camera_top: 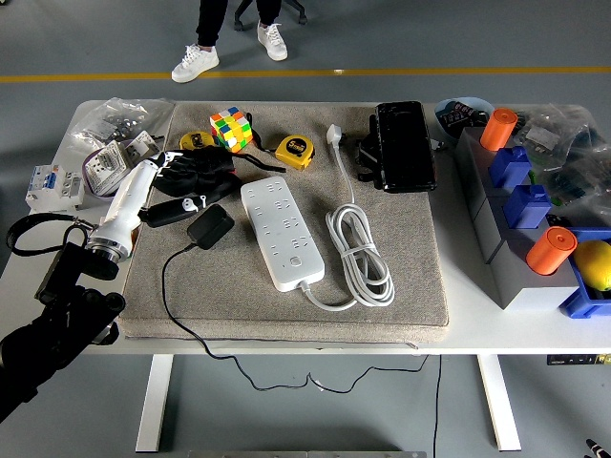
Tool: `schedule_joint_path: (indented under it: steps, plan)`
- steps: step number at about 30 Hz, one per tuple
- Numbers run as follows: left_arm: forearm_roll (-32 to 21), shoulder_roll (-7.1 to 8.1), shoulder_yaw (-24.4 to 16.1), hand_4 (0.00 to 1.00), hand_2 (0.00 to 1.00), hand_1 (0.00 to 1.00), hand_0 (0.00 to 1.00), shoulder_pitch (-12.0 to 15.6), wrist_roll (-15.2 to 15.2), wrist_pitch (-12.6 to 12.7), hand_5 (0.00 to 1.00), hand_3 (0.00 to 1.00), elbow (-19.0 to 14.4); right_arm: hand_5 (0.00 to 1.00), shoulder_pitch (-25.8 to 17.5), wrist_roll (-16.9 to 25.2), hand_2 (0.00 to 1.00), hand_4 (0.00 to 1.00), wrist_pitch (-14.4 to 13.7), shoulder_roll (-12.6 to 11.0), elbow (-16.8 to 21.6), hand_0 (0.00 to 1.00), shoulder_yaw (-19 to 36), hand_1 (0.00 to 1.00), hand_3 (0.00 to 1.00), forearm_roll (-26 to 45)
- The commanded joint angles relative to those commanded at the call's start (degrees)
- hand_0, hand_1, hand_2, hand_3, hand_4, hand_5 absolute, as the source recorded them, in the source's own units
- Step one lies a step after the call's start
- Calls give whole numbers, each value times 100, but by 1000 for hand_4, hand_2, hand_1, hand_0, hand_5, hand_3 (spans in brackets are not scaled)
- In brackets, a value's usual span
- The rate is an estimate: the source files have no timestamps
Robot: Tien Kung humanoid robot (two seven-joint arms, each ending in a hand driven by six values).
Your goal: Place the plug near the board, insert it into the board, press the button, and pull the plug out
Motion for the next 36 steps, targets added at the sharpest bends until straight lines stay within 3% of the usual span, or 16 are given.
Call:
schedule_joint_path:
  steps: [3,4,5,17,36]
  plan:
    - [-708,-17,-152,973,738,721,630,160,-368,-53,467,726,-37,488,15,1,671,840,0,5,-1,618,5,670,559,-6]
    - [-968,-29,-238,920,686,687,585,231,-486,-72,448,646,-64,488,19,2,671,840,-2,10,0,618,13,669,559,-10]
    - [-1229,-37,-314,920,686,687,585,286,-561,-82,448,646,-88,488,21,2,671,840,-3,15,-1,618,21,669,559,-11]
    - [-3857,43,-818,901,651,656,544,521,-758,-244,440,614,-161,491,26,-8,671,838,-13,24,-26,616,36,669,558,-21]
    - [-3905,28,-1158,872,632,650,540,648,-605,-373,424,604,-78,495,22,-19,670,835,-18,40,-45,614,70,669,556,-34]
